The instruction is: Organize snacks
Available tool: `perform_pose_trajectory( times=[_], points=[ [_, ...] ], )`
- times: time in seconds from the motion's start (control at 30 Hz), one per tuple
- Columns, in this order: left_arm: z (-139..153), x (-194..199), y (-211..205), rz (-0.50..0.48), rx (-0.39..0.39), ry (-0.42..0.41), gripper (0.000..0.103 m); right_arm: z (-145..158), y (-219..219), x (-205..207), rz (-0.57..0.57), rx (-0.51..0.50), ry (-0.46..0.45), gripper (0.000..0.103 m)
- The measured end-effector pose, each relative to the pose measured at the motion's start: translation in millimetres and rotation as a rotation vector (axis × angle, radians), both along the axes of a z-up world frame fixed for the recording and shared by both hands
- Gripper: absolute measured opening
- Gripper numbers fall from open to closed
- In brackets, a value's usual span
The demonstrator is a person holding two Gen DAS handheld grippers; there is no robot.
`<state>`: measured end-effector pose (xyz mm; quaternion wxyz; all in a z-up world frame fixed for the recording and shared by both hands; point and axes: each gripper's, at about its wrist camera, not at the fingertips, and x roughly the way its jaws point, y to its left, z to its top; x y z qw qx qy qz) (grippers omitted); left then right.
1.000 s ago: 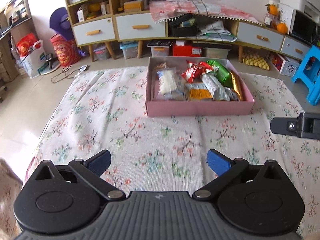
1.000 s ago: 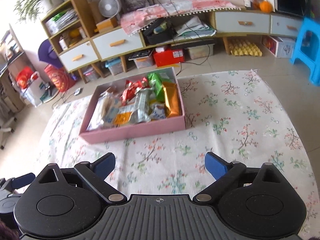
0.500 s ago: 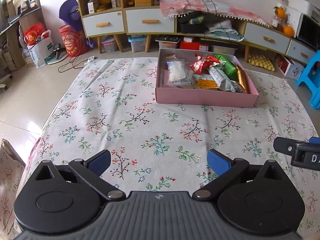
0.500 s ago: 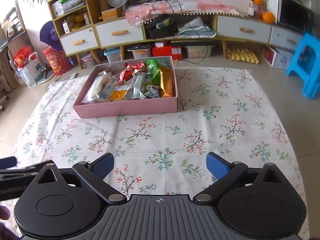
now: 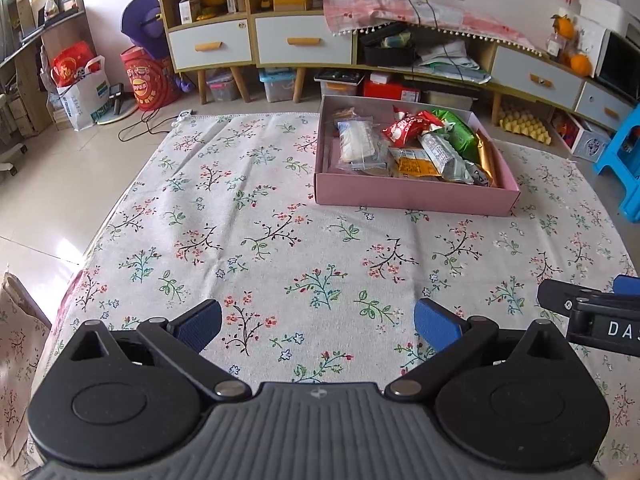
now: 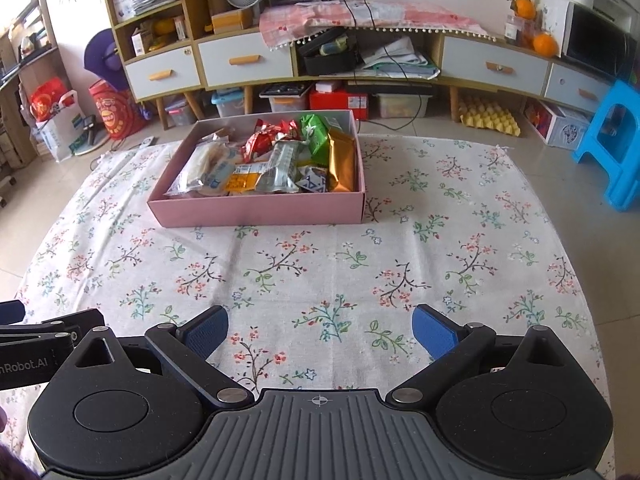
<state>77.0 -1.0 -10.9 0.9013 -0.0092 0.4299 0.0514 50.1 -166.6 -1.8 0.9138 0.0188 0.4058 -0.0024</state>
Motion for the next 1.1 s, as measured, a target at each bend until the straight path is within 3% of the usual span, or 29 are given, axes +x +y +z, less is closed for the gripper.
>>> perform_pose_trajectory(
  times=[1.1],
  points=[
    [0.9, -0.4, -2.8, -0.015, -0.005, 0.004, 0.103, -2.1, -1.4, 0.7, 0.002, 0.0, 0.007, 0.1]
  ],
)
